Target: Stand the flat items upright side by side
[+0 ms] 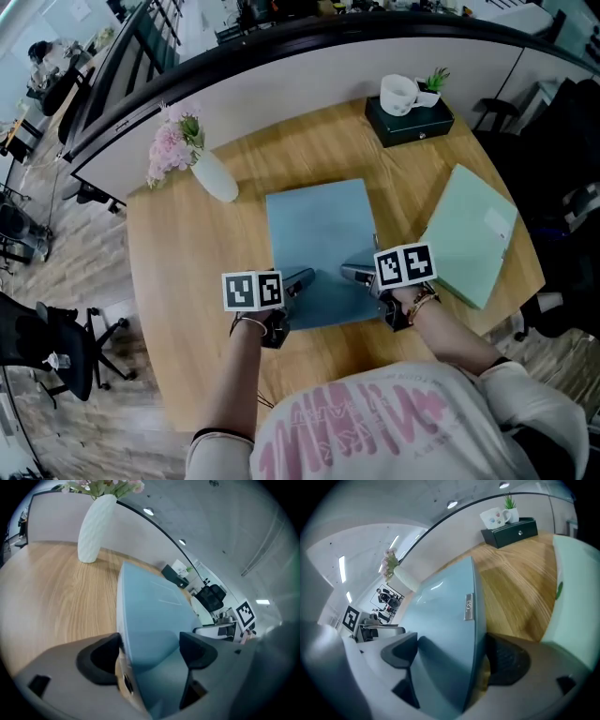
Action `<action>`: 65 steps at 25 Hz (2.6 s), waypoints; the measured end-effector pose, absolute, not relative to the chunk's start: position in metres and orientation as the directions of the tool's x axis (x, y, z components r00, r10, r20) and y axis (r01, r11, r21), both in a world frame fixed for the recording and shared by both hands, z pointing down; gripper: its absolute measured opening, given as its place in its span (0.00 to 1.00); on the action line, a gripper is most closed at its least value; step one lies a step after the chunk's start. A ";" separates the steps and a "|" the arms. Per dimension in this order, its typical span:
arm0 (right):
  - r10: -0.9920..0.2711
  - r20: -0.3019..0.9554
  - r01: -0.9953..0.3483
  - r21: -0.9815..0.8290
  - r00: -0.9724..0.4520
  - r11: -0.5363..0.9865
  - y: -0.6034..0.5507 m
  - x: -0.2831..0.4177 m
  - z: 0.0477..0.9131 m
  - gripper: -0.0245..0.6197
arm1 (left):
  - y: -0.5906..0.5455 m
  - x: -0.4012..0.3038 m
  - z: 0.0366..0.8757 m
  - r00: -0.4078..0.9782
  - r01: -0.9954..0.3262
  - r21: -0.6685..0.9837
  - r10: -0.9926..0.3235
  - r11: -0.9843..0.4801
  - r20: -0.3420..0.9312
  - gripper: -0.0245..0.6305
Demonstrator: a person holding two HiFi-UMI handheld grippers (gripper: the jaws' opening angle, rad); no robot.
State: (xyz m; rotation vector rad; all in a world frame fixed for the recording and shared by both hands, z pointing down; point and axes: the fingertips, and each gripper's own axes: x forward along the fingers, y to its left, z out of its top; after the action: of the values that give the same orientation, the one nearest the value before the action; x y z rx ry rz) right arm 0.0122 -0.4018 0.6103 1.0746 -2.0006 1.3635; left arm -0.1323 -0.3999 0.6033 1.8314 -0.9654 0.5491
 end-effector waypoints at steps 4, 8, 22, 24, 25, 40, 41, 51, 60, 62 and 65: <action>-0.289 0.775 -0.827 -0.528 -0.562 0.192 -0.355 0.005 0.611 0.74 | -0.353 -0.138 0.604 0.580 -0.814 0.533 -0.314 -0.230 0.752 0.65; -0.257 0.789 -0.829 -0.510 -0.557 0.231 -0.323 -0.001 0.609 0.73 | -0.317 -0.142 0.601 0.565 -0.825 0.514 -0.314 -0.237 0.763 0.65; -0.425 0.710 -0.806 -0.353 -0.561 0.475 -0.310 -0.037 0.553 0.74 | -0.289 -0.176 0.547 0.495 -0.867 0.337 -0.563 -0.366 0.661 0.64; -0.460 0.684 -0.799 -0.320 -0.567 0.510 -0.314 -0.040 0.542 0.74 | -0.292 -0.178 0.535 0.478 -0.874 0.282 -0.602 -0.395 0.640 0.64; -0.474 0.674 -0.796 -0.302 -0.567 0.524 -0.316 -0.040 0.537 0.74 | -0.293 -0.179 0.529 0.471 -0.877 0.257 -0.616 -0.407 0.631 0.64; -0.630 0.608 -0.810 -0.039 -0.484 0.585 -0.306 -0.005 0.505 0.74 | -0.275 -0.148 0.486 0.385 -0.920 0.136 -0.784 -0.367 0.487 0.55; -0.638 0.604 -0.813 -0.027 -0.477 0.582 -0.305 -0.001 0.505 0.74 | -0.273 -0.145 0.484 0.382 -0.921 0.129 -0.792 -0.367 0.477 0.55; -0.657 0.592 -0.813 0.004 -0.468 0.583 -0.294 0.018 0.507 0.71 | -0.253 -0.127 0.484 0.336 -0.938 0.089 -0.813 -0.336 0.475 0.53; -0.621 0.582 -0.801 -0.091 -0.525 0.592 -0.302 0.018 0.504 0.70 | -0.263 -0.130 0.484 0.323 -0.946 0.151 -0.824 -0.286 0.466 0.54; -0.622 0.575 -0.800 -0.099 -0.532 0.592 -0.306 0.018 0.504 0.70 | -0.267 -0.131 0.485 0.326 -0.945 0.166 -0.828 -0.281 0.456 0.55; -0.622 0.564 -0.795 -0.107 -0.543 0.597 -0.309 0.017 0.503 0.70 | -0.271 -0.133 0.484 0.334 -0.942 0.176 -0.831 -0.284 0.445 0.55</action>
State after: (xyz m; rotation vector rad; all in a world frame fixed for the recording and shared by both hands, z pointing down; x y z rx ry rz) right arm 0.0172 -0.3089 0.5033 1.1256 -2.3510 0.4878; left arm -0.1326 -0.2710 0.4845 2.1999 -1.5630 0.3747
